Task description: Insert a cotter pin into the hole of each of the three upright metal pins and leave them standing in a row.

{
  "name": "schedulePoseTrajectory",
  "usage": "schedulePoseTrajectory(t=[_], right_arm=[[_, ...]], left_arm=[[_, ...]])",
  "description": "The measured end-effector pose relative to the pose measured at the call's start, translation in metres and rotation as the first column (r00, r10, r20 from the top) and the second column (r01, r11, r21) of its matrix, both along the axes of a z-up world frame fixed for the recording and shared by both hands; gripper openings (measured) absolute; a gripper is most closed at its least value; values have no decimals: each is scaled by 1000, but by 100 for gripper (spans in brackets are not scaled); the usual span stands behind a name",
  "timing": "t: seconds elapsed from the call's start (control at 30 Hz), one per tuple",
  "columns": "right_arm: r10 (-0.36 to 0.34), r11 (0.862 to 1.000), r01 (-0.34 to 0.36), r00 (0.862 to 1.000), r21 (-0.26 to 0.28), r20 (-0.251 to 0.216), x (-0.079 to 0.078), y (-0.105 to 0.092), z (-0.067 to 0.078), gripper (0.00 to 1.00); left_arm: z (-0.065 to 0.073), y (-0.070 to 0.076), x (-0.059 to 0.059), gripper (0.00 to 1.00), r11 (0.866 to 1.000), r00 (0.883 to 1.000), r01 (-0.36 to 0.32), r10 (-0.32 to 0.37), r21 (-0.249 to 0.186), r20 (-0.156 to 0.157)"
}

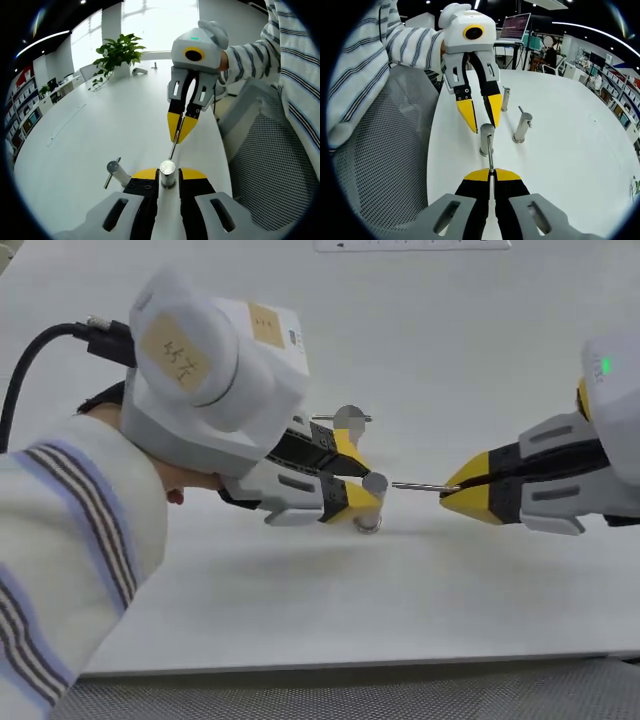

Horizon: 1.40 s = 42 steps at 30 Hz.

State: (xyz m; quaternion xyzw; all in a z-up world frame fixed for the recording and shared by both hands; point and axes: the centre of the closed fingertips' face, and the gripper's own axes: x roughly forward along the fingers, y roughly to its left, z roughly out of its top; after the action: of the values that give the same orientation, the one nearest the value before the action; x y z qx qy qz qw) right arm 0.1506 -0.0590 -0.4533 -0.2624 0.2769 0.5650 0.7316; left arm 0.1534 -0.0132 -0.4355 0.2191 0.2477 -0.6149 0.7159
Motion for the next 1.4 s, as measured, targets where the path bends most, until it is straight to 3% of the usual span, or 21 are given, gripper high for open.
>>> schedulePoseTrajectory(t=[0.3,0.5,0.83,1.1,1.4], right_arm=[[19,1000,-19,1000,-8,2,1,2,-1,0],[31,999,-31,1000,-14,1,1,2,0,0],[75,996,-75,997,-42,8,1,8,-2,0],[90,996,-89,996,-24,11,6,14,1,0],[122,992,-122,992,-33,16,1,27,6,0]], left_arm=[[1,1,0,9,1000,1000,-3,3,-2,-8],[2,0,-2,9,1000,1000,21,-21,3,13],[2,0,-2,9,999,999,34,-34,9,18],[2,-1,-1,9,999,999,42,-42,15,22],[2,-2,0,9,1000,1000,27,-27,13,2]])
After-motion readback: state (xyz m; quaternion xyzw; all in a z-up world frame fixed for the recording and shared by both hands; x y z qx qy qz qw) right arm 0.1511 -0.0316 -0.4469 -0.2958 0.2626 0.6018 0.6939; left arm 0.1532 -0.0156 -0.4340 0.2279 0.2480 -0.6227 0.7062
